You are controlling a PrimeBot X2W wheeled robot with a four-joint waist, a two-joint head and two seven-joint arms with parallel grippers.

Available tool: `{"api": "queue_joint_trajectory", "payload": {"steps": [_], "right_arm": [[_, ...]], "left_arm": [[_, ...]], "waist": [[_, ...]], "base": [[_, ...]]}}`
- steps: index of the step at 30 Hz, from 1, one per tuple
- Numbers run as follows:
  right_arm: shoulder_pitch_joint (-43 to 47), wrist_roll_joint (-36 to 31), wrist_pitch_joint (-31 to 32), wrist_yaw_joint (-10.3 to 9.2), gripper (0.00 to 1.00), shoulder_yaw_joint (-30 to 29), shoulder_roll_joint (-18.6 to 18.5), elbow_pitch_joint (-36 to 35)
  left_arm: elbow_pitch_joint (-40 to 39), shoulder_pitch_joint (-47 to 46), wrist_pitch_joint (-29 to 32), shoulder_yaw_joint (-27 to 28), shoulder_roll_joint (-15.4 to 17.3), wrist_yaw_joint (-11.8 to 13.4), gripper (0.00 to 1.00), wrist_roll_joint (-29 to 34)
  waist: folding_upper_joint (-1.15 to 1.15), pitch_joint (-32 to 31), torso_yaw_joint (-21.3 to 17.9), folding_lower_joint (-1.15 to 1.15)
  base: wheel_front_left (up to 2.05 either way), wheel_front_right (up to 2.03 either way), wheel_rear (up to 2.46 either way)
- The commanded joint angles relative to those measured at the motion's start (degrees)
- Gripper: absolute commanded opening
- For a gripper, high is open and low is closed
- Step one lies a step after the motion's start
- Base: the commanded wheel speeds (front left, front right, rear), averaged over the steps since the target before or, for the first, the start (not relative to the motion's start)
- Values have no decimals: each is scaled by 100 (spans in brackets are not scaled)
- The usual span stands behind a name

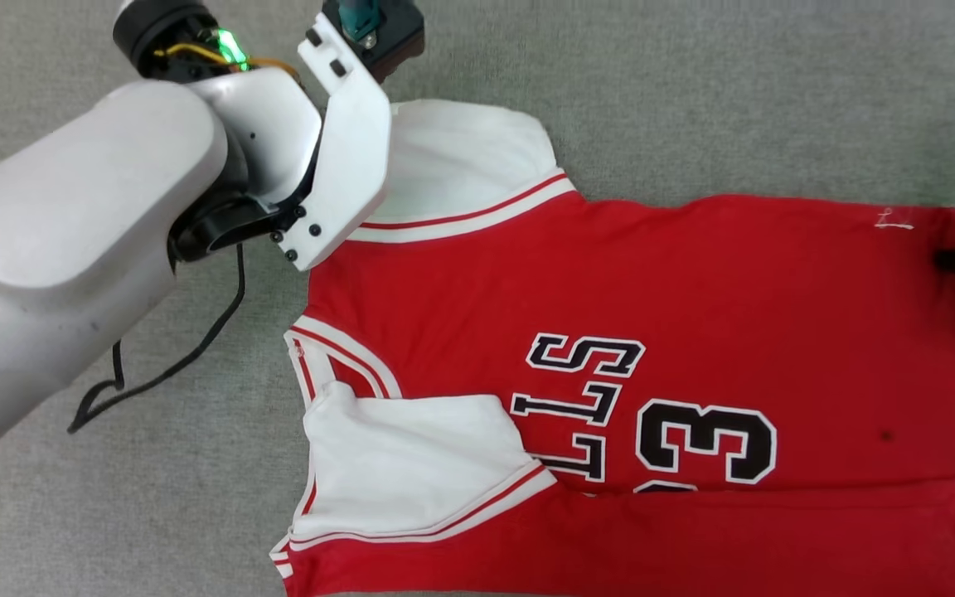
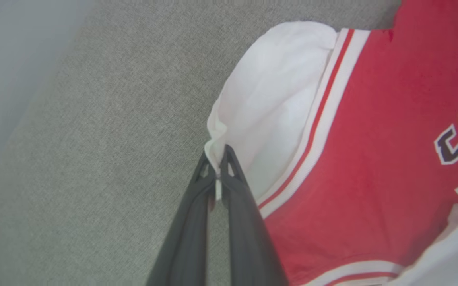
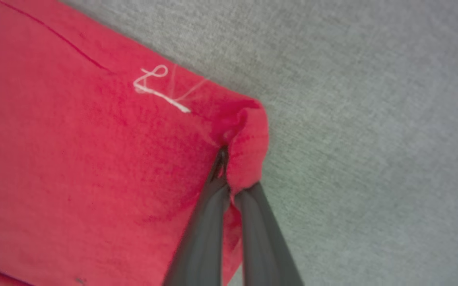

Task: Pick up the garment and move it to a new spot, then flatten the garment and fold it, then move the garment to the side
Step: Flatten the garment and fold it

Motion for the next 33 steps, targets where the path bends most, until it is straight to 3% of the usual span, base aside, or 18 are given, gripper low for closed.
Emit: {"api": "queue_joint_trajectory", "payload": {"steps": [1,13,17,33], "right_arm": [[149,53,-211,-5,0,130,68,95],[652,297,-1474,-5,0,381,-266,-87],[1252,349,-2043,-5,0,435,-408,-150],[2652,495,-2448,-5,0,700,-570,-152]], "left_arm": [[24,150,-81,-12,18,2,0,-48],[-527,820,-248,-24,412,2,0,-123],[-993,1438,-190,-26,643,2,0,-91],[-1702,3360,205,-25,1066,2,0,1]], "waist": [[0,-289,-60,0],[0,-1465,-100,0],[0,-1926,-35,0],[0,-2371,14,0]], "base": [[0,0,0],[0,0,0],[0,0,0],[0,0,0]]}}
